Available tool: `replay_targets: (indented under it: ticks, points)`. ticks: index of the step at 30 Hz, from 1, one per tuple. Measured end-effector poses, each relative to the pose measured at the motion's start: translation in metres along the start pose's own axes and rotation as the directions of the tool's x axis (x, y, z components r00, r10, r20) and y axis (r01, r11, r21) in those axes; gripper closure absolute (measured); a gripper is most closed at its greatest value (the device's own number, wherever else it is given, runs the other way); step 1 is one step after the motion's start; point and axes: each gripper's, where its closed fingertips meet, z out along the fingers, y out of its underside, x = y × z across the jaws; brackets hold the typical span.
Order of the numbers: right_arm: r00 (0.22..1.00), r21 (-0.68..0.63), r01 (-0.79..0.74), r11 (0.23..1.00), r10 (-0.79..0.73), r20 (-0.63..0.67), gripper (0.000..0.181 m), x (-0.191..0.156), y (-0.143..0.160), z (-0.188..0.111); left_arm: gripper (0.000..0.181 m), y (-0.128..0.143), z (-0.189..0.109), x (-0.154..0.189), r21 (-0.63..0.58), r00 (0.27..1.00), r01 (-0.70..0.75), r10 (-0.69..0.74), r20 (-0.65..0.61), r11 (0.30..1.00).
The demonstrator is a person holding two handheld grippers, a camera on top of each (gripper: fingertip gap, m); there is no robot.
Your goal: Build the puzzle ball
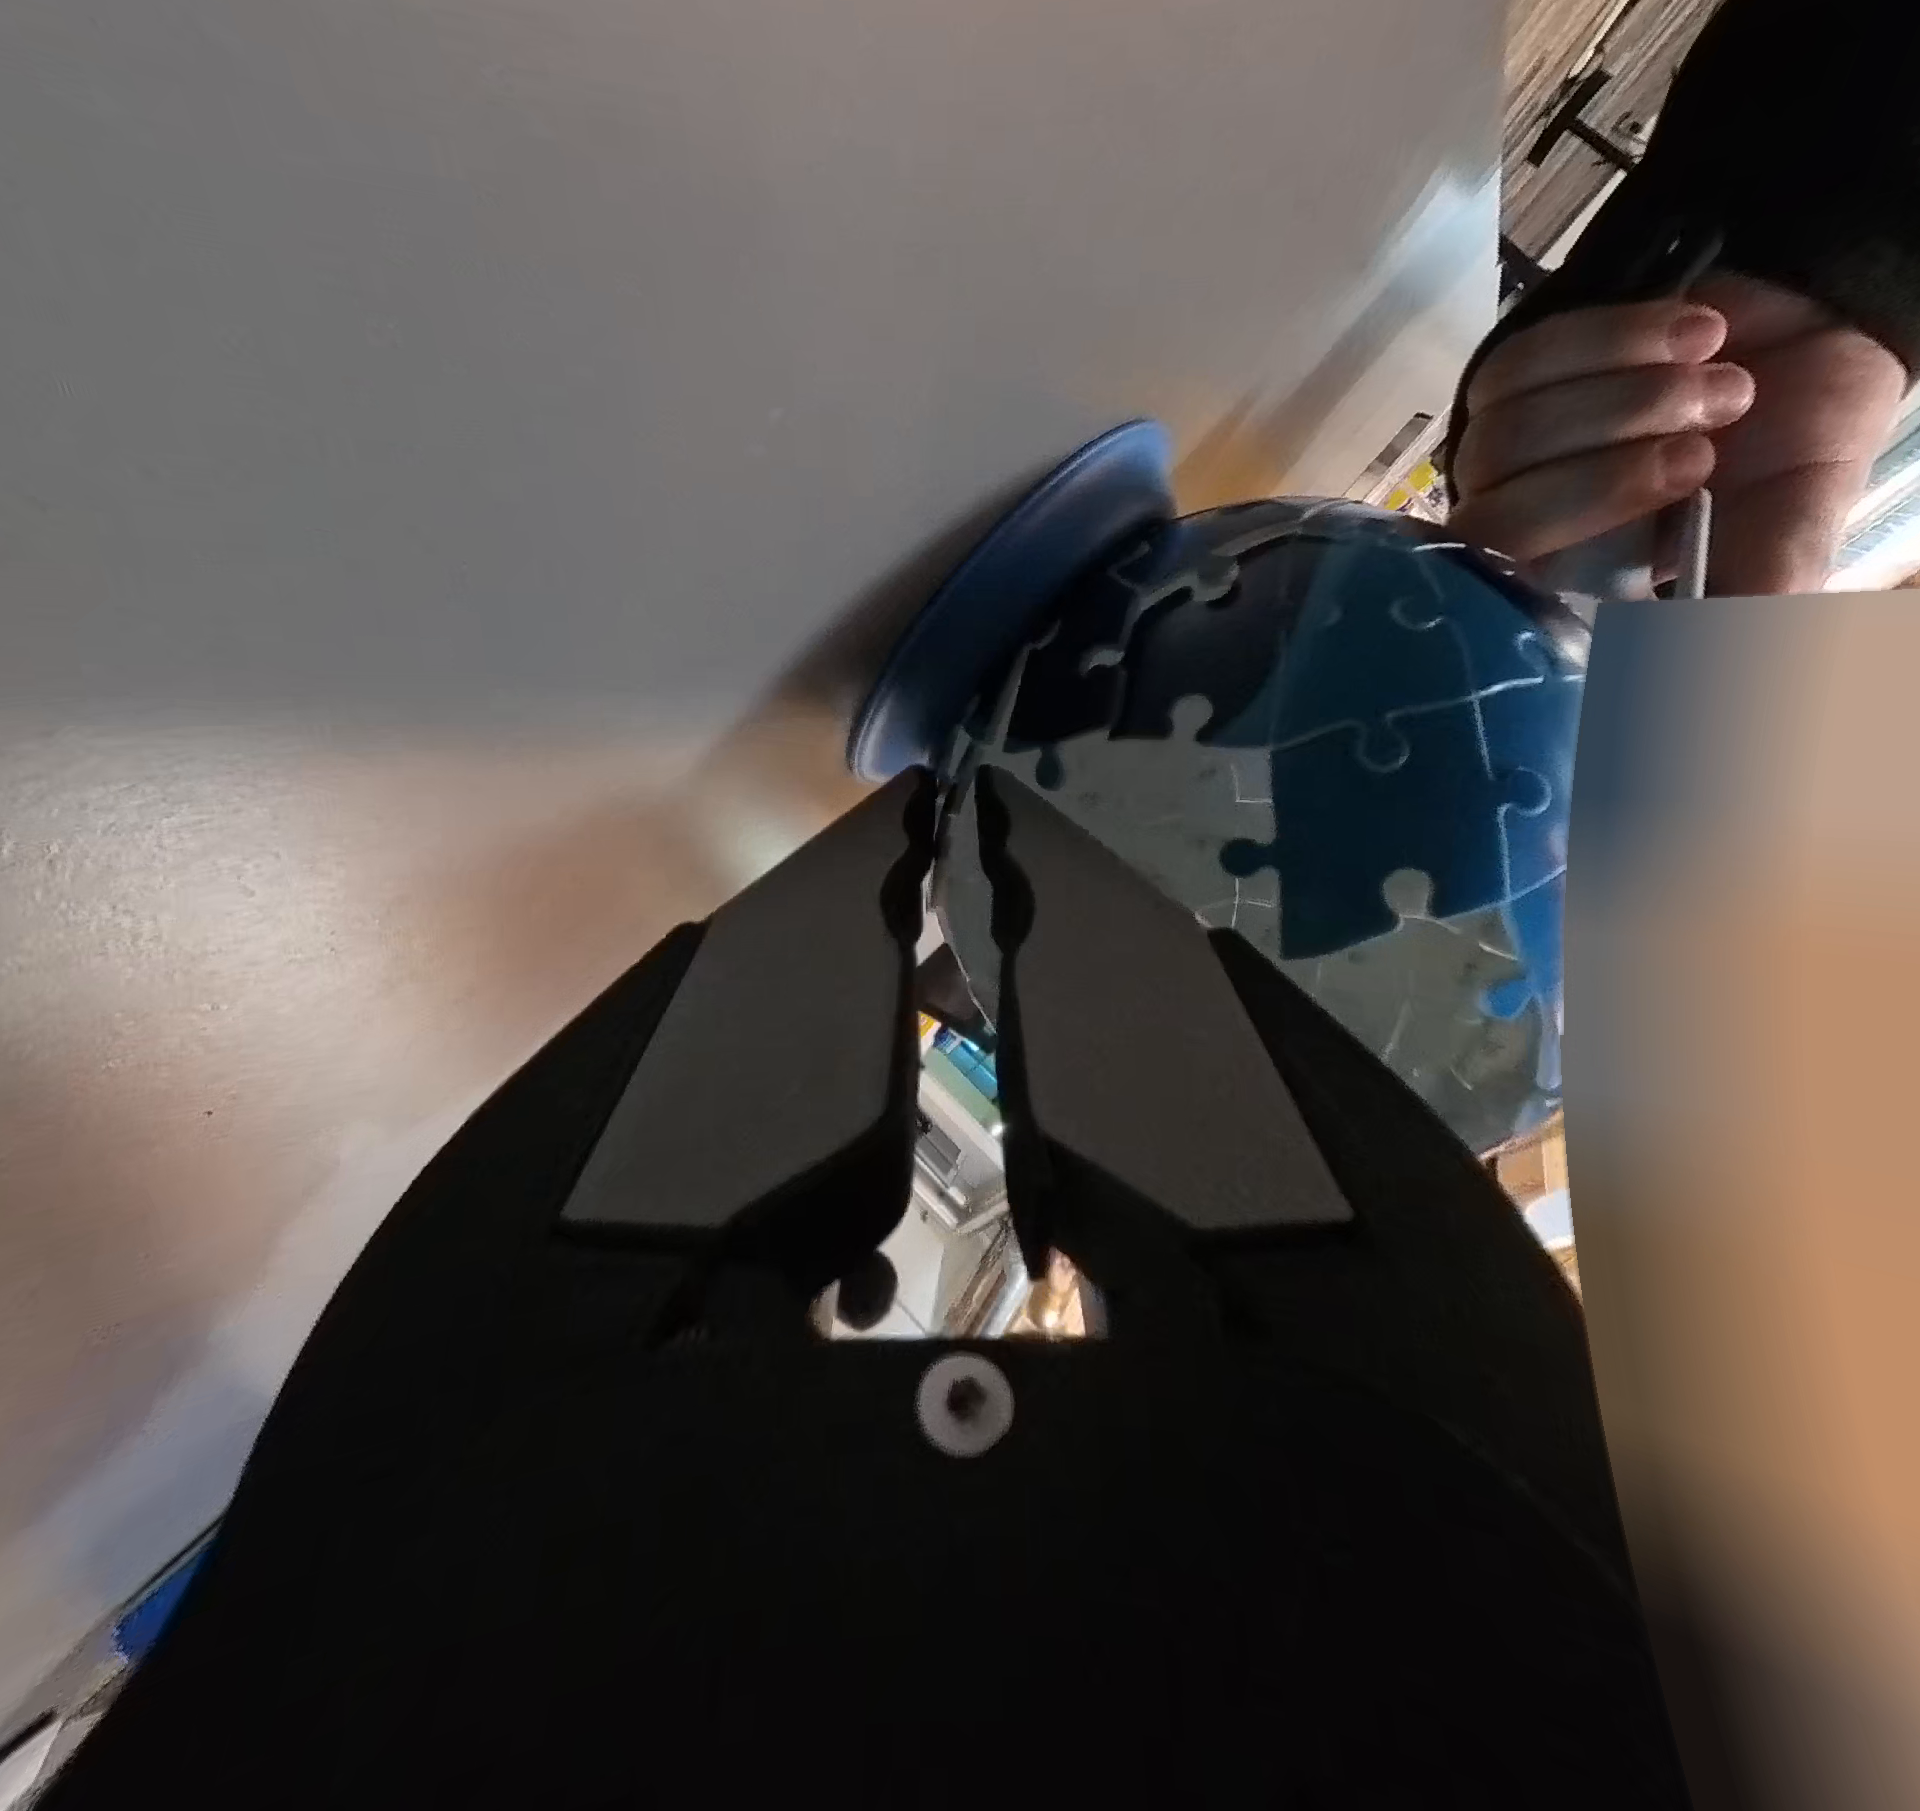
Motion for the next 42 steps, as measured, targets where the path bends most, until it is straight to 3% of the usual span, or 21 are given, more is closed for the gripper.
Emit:
replay_targets:
  ticks: [31,42]
  points:
    - [0.997,0.115,-0.067,0.991,0.069,-0.018,0.181,0.007,-0.017,0.006,0.108,-0.007,-0.003,-0.001,0.049,0.998,0.035,-0.032,-0.052,0.998]
    - [0.972,0.116,-0.233,0.965,0.23,0.042,0.181,0.007,-0.017,0.011,0.109,-0.009,-0.006,-0.001,0.058,0.999,0.024,-0.022,-0.039,0.998]
